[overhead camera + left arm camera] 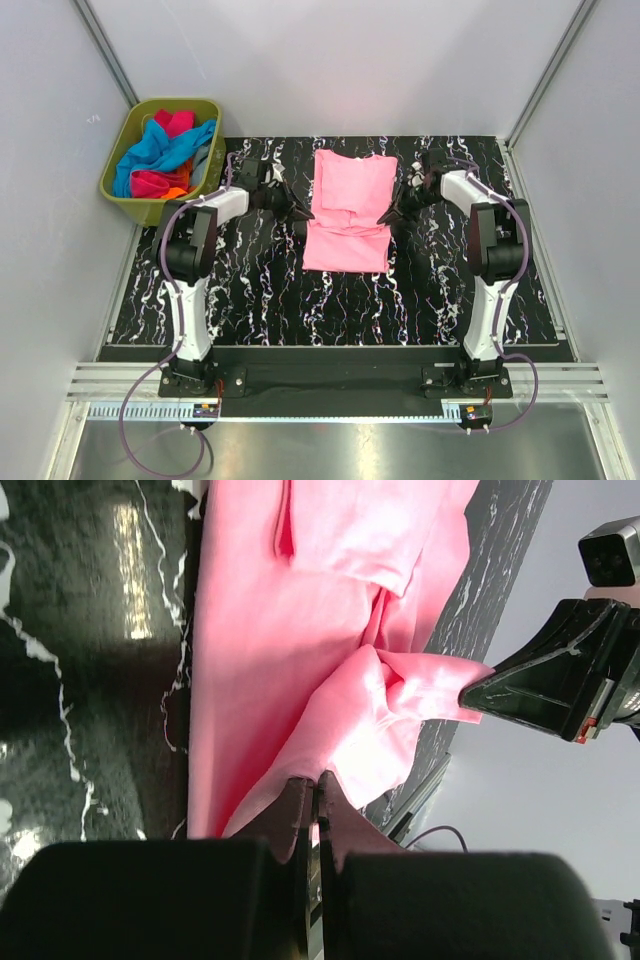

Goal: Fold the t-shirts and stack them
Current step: Fold the tshirt

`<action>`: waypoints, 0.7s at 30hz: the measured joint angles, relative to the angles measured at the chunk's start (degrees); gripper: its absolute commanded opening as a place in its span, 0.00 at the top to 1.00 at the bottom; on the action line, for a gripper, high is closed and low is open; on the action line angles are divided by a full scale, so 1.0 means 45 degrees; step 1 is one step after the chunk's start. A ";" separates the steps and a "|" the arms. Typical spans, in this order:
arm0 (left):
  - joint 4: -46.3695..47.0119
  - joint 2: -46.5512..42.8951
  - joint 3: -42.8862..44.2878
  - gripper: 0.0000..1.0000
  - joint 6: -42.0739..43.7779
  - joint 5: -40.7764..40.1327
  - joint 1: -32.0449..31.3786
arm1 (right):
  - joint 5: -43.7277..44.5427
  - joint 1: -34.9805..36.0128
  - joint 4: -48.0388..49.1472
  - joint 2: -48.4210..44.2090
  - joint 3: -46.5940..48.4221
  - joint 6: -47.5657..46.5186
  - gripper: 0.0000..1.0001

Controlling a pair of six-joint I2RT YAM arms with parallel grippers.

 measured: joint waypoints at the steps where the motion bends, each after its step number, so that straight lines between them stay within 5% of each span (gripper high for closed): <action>1: 0.0005 0.0141 0.0117 1.00 -0.0024 0.0039 0.0000 | 0.0000 -0.0015 -0.0034 0.0063 0.0058 -0.0010 1.00; 11: 0.0000 0.0889 0.0661 1.00 -0.0146 0.0277 0.0029 | -0.0107 -0.0359 -0.0364 0.0869 0.0695 -0.0199 1.00; 15: -0.0083 0.1277 0.1156 0.82 -0.0097 0.0355 0.0068 | -0.0204 -0.0486 -0.0495 0.1404 0.1243 -0.0282 0.96; 21: -0.2657 0.2132 0.3570 0.62 0.1462 -0.0631 0.0092 | -0.0384 -0.0952 -0.1054 0.2521 0.2880 -0.0466 0.51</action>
